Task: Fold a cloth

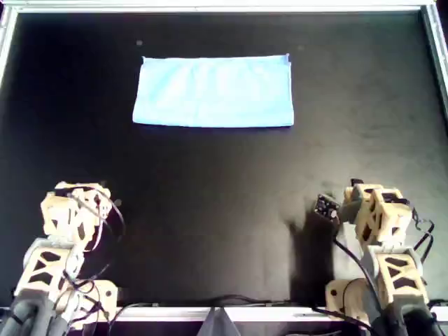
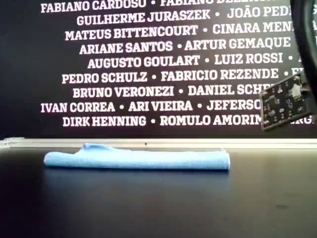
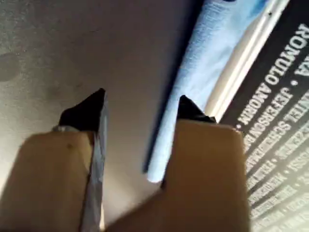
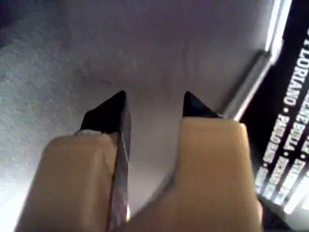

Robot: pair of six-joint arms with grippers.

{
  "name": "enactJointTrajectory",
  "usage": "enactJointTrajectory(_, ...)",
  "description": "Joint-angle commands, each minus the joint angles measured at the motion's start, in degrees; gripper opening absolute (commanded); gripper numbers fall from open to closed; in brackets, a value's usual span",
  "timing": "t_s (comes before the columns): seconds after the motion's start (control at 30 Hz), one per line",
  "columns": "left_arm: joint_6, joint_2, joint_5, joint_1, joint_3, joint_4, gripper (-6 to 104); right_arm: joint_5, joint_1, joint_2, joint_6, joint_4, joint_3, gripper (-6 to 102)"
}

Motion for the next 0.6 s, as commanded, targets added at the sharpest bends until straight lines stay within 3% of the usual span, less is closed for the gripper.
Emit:
enactJointTrajectory(0.0, 0.35, 0.26, 0.35, 0.09, -0.97, -1.93, 53, -1.05, 4.48, -0.7, -1.32, -3.52, -2.64, 48)
enactJointTrajectory(0.13, 0.62, -0.79, 0.35, 0.09, -0.79, -1.93, 67, -0.97, 11.69, -5.1, -2.37, -3.69, -5.63, 62)
enactJointTrajectory(0.33, 0.7, -10.2, 0.35, 0.0, -4.66, -1.93, 93, -0.79, 14.68, -25.22, -1.58, -3.78, -20.21, 78)
enactJointTrajectory(0.57, 0.7, -42.36, 0.18, 0.0, -27.51, -1.85, 98, -1.58, 14.94, -60.82, -1.41, -3.78, -46.76, 81)
